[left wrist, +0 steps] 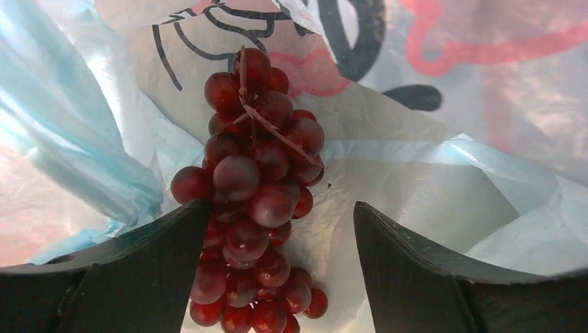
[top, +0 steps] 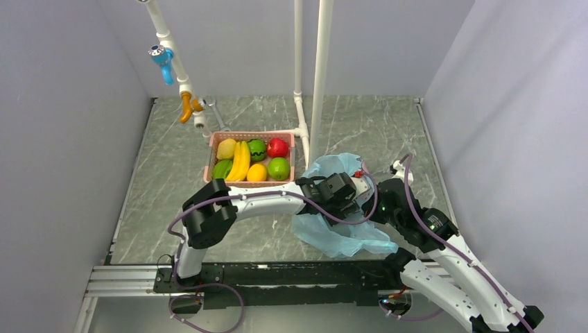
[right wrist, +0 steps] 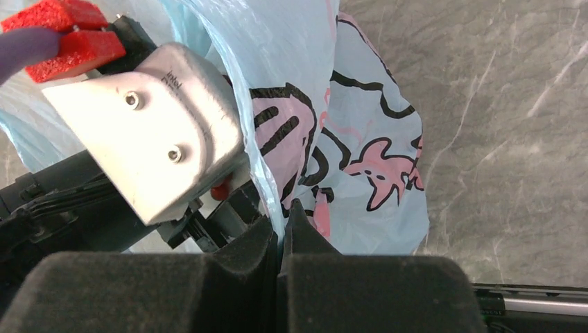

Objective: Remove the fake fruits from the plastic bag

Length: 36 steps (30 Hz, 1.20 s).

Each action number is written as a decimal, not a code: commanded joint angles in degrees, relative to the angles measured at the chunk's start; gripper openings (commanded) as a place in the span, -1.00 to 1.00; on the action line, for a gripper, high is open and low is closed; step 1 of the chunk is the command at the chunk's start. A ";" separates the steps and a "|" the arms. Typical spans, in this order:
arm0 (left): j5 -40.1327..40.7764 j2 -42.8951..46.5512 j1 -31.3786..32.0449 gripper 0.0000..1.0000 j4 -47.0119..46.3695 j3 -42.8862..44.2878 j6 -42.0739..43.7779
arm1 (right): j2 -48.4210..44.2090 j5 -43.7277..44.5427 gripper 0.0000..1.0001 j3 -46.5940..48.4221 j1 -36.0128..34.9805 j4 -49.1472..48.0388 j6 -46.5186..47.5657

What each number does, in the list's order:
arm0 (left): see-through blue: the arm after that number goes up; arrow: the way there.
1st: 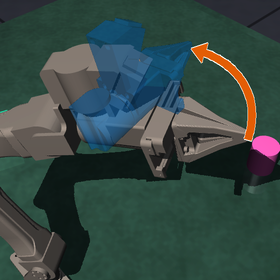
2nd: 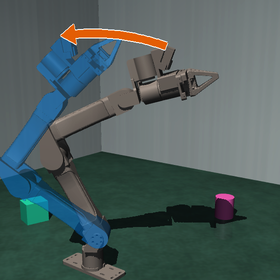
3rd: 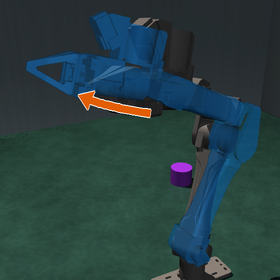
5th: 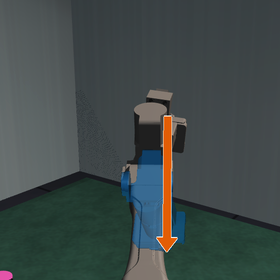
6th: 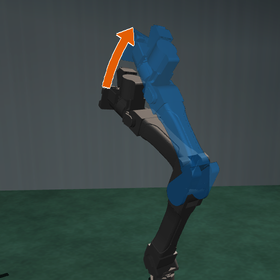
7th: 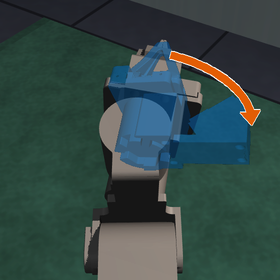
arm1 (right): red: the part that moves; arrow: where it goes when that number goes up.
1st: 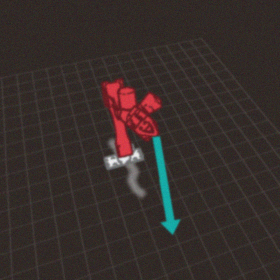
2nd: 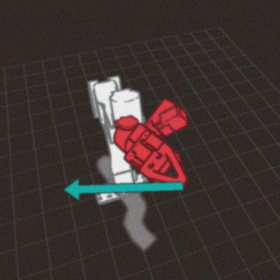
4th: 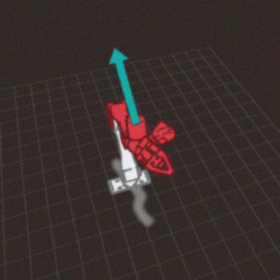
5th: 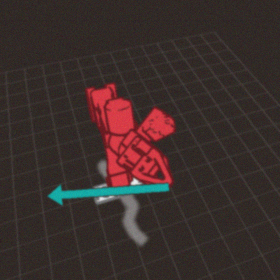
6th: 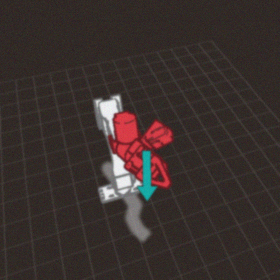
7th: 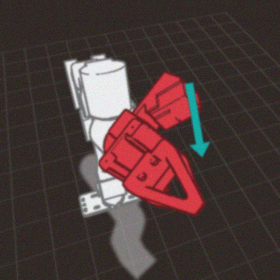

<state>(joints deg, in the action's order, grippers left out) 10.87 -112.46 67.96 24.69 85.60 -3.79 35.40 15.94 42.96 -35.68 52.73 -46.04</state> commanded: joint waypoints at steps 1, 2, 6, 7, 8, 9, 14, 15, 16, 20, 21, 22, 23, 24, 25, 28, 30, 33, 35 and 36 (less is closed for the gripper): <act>2.18 -2.11 0.51 0.72 1.52 2.50 0.86 | -0.56 -0.27 -1.00 0.21 -0.17 -2.01 0.25; 2.15 -2.67 0.50 0.76 1.65 2.66 0.85 | -0.59 -0.25 -1.00 0.20 -0.16 -2.03 0.25; 1.48 -5.26 0.50 0.78 2.92 3.86 0.64 | -0.44 -0.43 -1.00 0.20 -0.17 -2.36 0.33; 1.40 -5.87 0.50 0.77 3.06 4.03 0.67 | -0.34 -0.47 -1.00 0.22 -0.17 -2.39 0.34; 1.44 -6.58 0.55 0.75 3.17 4.09 0.71 | -0.33 -0.52 -1.00 0.17 -0.11 -2.51 0.34; 1.54 -7.21 0.51 0.70 3.46 4.33 0.84 | -0.27 -0.56 -1.00 0.12 -0.08 -2.54 0.33; 2.74 -8.70 0.51 0.16 5.18 5.72 1.37 | -0.46 -0.57 -1.00 0.10 -0.16 -2.38 0.29; 2.98 -7.88 0.55 0.02 4.80 5.41 1.46 | -0.56 -0.42 -1.00 0.11 -0.15 -2.32 0.32; 3.20 -7.31 0.53 -0.09 4.54 5.22 1.54 | -0.63 -0.35 -1.00 0.03 -0.17 -2.28 0.34; 4.06 -4.22 0.50 -0.48 5.57 6.06 1.42 | -0.77 -0.30 -1.00 -0.33 -0.18 -2.28 0.25; 3.95 -2.73 0.50 -0.56 5.32 5.84 1.28 | -0.77 -0.44 -1.00 -0.44 -0.18 -2.30 0.25; 3.65 -1.24 0.54 -0.59 4.75 5.30 1.10 | -0.77 -0.55 -1.00 -0.57 -0.18 -2.36 0.21; 3.26 0.46 0.44 -0.63 4.06 4.83 0.96 | -0.77 -0.56 -1.00 -0.59 -0.11 -2.39 0.17; 2.83 2.08 0.37 -0.64 3.63 4.50 0.75 | -0.81 -0.52 -1.00 -0.60 -0.11 -2.37 0.16; 1.98 3.62 0.31 -0.68 3.13 4.16 0.53 | -0.77 -0.42 -1.00 -0.55 -0.13 -2.37 0.12; -2.53 8.47 -0.39 -0.78 0.37 2.40 -0.36 | -0.60 0.16 -1.00 -0.11 -0.16 -2.04 0.06; -6.75 11.47 -1.11 -0.83 -1.93 0.77 -1.39 | -0.59 0.52 -1.00 0.17 -0.16 -1.98 0.07; -12.66 15.10 -2.57 -0.90 -4.81 -1.65 -3.54 | -0.76 1.26 -1.00 0.43 -0.11 -1.79 -0.16; -16.04 17.33 -3.78 -0.98 -6.45 -3.37 -5.06 | -0.89 2.17 -1.00 0.67 -0.17 -1.17 -0.64; -17.79 18.30 -4.48 -1.00 -7.26 -4.21 -5.86 | -0.94 2.71 -1.00 0.78 -0.14 -0.69 -0.89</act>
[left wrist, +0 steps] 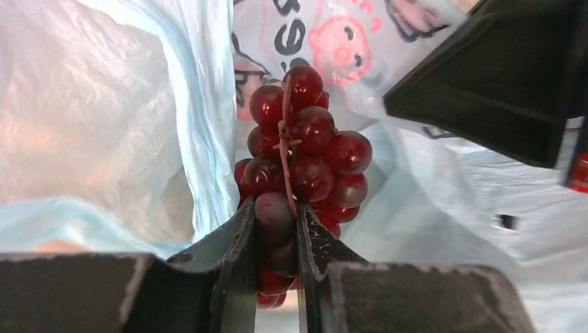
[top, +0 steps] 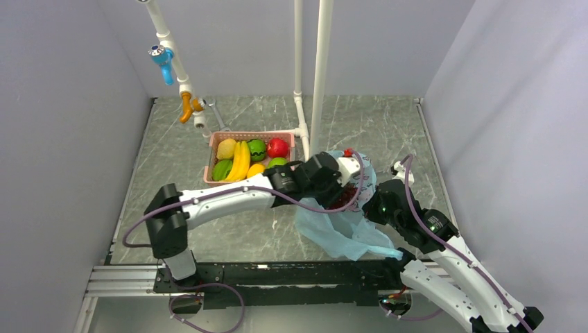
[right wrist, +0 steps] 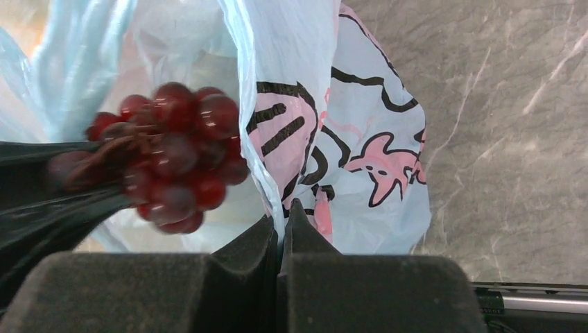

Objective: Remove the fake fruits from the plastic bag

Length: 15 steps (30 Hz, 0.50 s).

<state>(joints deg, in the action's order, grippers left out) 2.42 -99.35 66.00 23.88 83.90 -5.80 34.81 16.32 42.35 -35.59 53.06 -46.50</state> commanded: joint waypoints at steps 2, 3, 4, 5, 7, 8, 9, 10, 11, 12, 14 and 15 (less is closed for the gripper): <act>-14.23 6.98 -3.99 -1.00 -8.49 -4.55 -5.01 | -0.41 3.01 -1.00 1.56 -0.20 -0.70 -0.60; -16.87 7.87 -4.63 -1.00 -9.65 -5.42 -5.41 | -0.31 3.21 -1.00 1.64 -0.23 -0.74 -0.71; -20.06 8.73 -5.13 -1.00 -10.63 -6.26 -5.59 | -0.15 3.39 -1.00 1.72 -0.25 -0.75 -0.76; -22.56 9.76 -5.50 -1.00 -11.77 -7.14 -5.71 | 0.19 3.65 -1.00 1.88 -0.23 -0.82 -0.66; -27.70 11.49 -5.97 -0.99 -14.57 -8.90 -5.54 | 1.09 4.29 -1.00 2.80 -0.18 -0.88 -0.13; -30.54 12.27 -6.17 -0.96 -15.95 -9.65 -5.46 | 1.58 4.67 -1.00 3.26 -0.16 -1.00 0.24; -33.01 12.85 -6.33 -0.95 -17.32 -10.34 -5.59 | 2.00 4.95 -1.00 3.87 -0.13 -1.07 0.65; -35.64 13.33 -6.67 -0.94 -18.70 -10.97 -5.99 | 2.36 5.22 -1.00 4.45 -0.11 -1.23 1.02; -37.59 13.57 -6.87 -0.94 -19.90 -11.53 -6.46 | 2.67 5.59 -1.00 5.02 -0.09 -1.24 1.34; -38.64 13.71 -7.11 -0.93 -21.31 -11.97 -7.22 | 2.98 6.07 -1.00 5.77 -0.14 -1.10 1.61; -39.27 13.94 -7.94 -0.94 -23.14 -13.00 -9.32 | 3.31 6.99 -1.00 6.51 -0.15 -0.75 2.13; -39.87 14.00 -8.53 -0.95 -24.98 -13.90 -10.59 | 3.40 7.32 -1.00 6.66 -0.15 -0.60 2.26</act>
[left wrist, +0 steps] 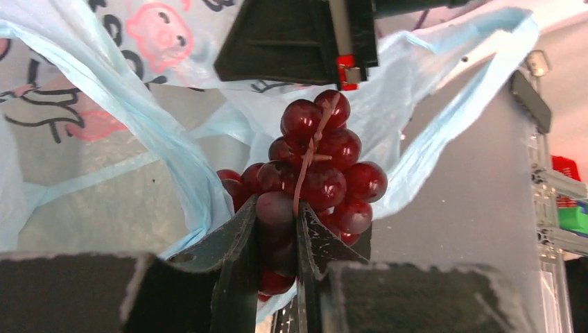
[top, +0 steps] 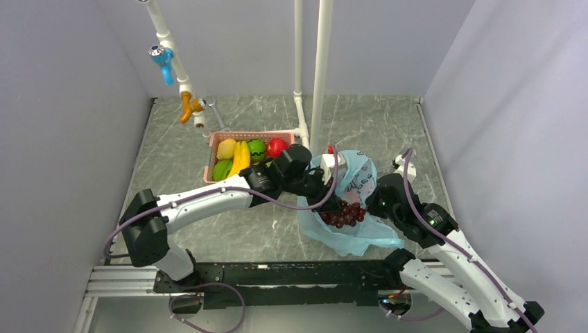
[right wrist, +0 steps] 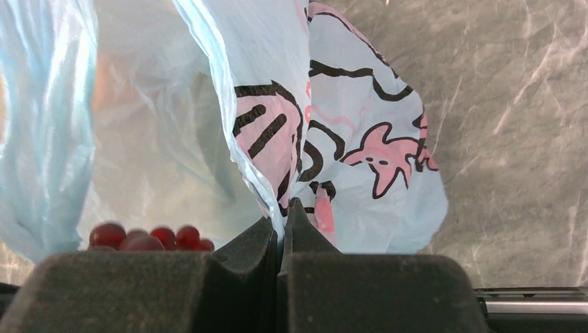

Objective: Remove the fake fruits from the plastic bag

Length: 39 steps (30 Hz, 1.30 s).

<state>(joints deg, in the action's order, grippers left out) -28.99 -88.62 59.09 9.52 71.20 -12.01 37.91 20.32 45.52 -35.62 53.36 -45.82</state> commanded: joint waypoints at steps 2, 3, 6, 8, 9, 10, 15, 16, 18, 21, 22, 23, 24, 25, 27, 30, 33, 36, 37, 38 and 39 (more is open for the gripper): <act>-10.38 3.28 -2.98 -0.95 -14.22 -3.12 -6.97 | 0.17 3.48 -1.00 3.53 -0.06 -0.85 1.78; -11.18 3.35 -3.81 -0.96 -16.37 -4.13 -8.68 | 0.07 3.36 -1.00 3.48 -0.05 -0.89 1.83; -16.64 3.41 -6.52 -0.96 -27.45 -8.49 -16.17 | 0.18 3.27 -1.00 3.14 0.00 -0.85 1.79; -21.15 2.95 -8.49 -0.96 -39.05 -10.97 -22.84 | 0.46 3.19 -1.00 3.00 -0.03 -1.00 1.69; -23.36 2.48 -9.20 -0.95 -44.76 -11.67 -26.29 | 0.60 3.16 -1.00 2.93 -0.01 -1.13 1.71; -25.37 1.77 -9.70 -0.94 -50.14 -12.09 -30.54 | 0.66 3.15 -1.00 2.91 0.10 -1.22 1.70; -33.62 -3.75 -10.30 -0.94 -80.09 -9.11 -54.69 | 1.52 3.10 -1.00 2.99 0.19 -1.63 1.86; -34.14 -4.64 -10.24 -0.95 -85.07 -8.40 -58.40 | 1.69 3.13 -1.00 3.11 0.27 -1.62 1.94; -34.99 -6.09 -10.23 -0.98 -90.02 -7.05 -62.47 | 1.81 3.15 -1.00 3.24 0.51 -1.68 2.05; -35.46 -5.98 -10.38 -1.00 -85.66 -7.19 -60.40 | 1.73 3.09 -1.00 3.62 0.95 -1.74 2.28; -35.31 -5.66 -10.33 -1.00 -83.53 -7.71 -59.00 | 1.67 3.00 -1.00 3.69 1.14 -1.75 2.50; -35.01 -5.23 -10.34 -1.00 -80.84 -8.15 -56.99 | 1.64 2.83 -1.00 3.78 1.23 -1.77 2.74; -34.64 -4.74 -10.36 -1.00 -77.94 -8.56 -55.04 | 1.57 2.74 -1.00 3.72 1.36 -1.71 2.83; -34.13 -4.20 -10.37 -1.00 -76.24 -8.92 -53.42 | 1.39 2.73 -1.00 3.68 1.47 -1.66 2.84; -33.45 -2.99 -10.49 -1.00 -75.53 -9.38 -52.46 | 1.20 2.57 -1.00 3.45 1.87 -1.73 2.97; -30.74 0.73 -11.58 -1.00 -65.22 -9.43 -45.01 | 1.50 2.39 -1.00 3.68 2.66 -1.56 3.30; -23.70 7.43 -12.62 -1.00 -39.28 -7.17 -28.70 | 2.08 2.86 -1.00 4.42 3.89 -2.13 4.42; -13.17 11.96 -13.40 -1.00 -17.34 -3.71 -17.75 | 3.50 2.88 -1.00 5.84 5.95 -2.82 6.33; -10.47 13.07 -13.97 -1.00 -12.74 -3.16 -16.30 | 4.02 2.49 -1.00 6.29 6.83 -3.20 7.17; -8.02 14.18 -14.62 -1.00 -7.72 -2.60 -15.35 | 4.47 2.00 -1.00 6.67 8.20 -3.69 8.09; -4.71 15.47 -15.30 -1.00 -3.96 -2.32 -14.39 | 4.98 1.53 -1.00 7.02 9.27 -4.04 8.93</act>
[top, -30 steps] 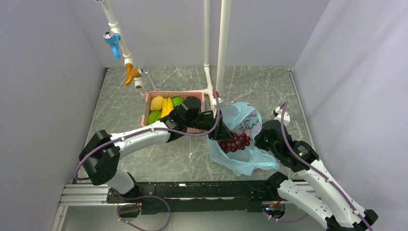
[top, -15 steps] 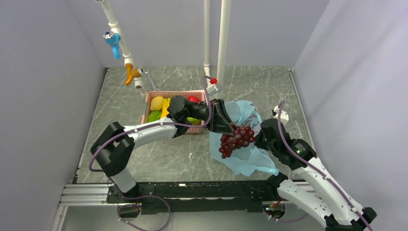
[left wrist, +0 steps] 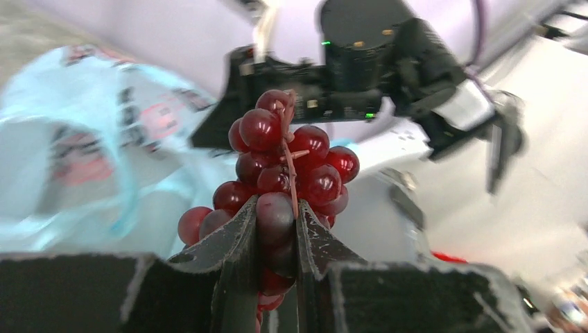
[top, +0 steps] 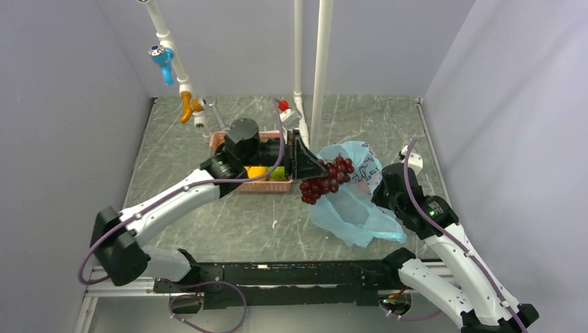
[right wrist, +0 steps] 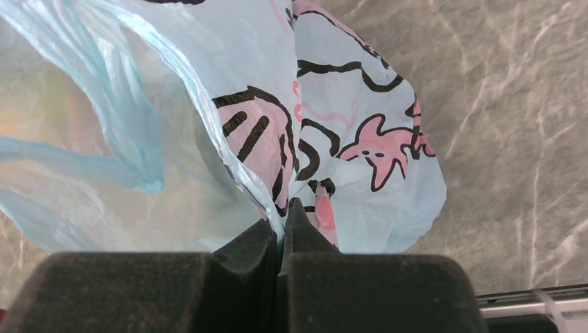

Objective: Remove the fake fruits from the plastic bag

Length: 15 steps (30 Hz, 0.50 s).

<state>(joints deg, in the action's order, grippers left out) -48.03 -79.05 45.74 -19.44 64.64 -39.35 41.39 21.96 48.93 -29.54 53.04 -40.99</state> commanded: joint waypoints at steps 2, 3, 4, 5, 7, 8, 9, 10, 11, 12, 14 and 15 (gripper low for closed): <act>21.31 8.84 -2.95 -1.00 31.12 4.31 14.72 | 2.21 -1.34 -1.00 4.41 5.26 -4.42 5.78; 24.72 10.67 -3.30 -1.00 33.33 4.02 15.51 | 2.41 -1.72 -1.00 4.64 6.14 -4.79 6.48; 28.48 12.40 -3.59 -1.00 34.94 3.50 16.18 | 2.53 -2.19 -1.00 4.80 6.78 -5.04 7.06; 34.15 14.34 -3.90 -1.00 36.43 2.88 16.79 | 2.60 -2.52 -1.00 4.85 7.47 -5.31 7.58; 42.46 17.46 -4.35 -1.00 39.04 1.92 18.38 | 2.73 -3.34 -1.00 4.86 8.57 -5.65 8.41; 46.13 18.51 -4.67 -1.00 40.34 1.69 19.80 | 2.80 -3.73 -1.00 4.80 9.10 -5.77 8.73; 49.02 19.17 -4.85 -1.00 41.72 1.81 21.08 | 2.82 -4.14 -1.00 4.71 9.49 -5.83 9.12; 52.29 19.61 -5.26 -1.00 42.52 1.79 21.86 | 2.82 -4.46 -1.00 4.69 9.98 -5.84 9.36; 55.03 19.66 -5.98 -1.00 43.12 1.70 21.92 | 2.80 -4.66 -1.00 4.69 10.40 -5.77 9.57; 56.61 19.48 -6.80 -1.00 43.56 1.78 21.11 | 2.75 -4.76 -1.00 4.75 10.85 -5.69 9.80; 56.83 18.46 -8.59 -1.00 42.46 1.34 20.60 | 2.54 -4.86 -1.00 4.90 11.58 -5.66 10.32; 56.85 17.24 -9.31 -1.00 41.60 1.16 20.41 | 2.48 -4.90 -1.00 4.95 12.05 -5.66 10.67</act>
<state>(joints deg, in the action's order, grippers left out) -0.47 -59.99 39.03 22.15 66.08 -20.53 44.29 17.93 51.48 -18.85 49.43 -32.86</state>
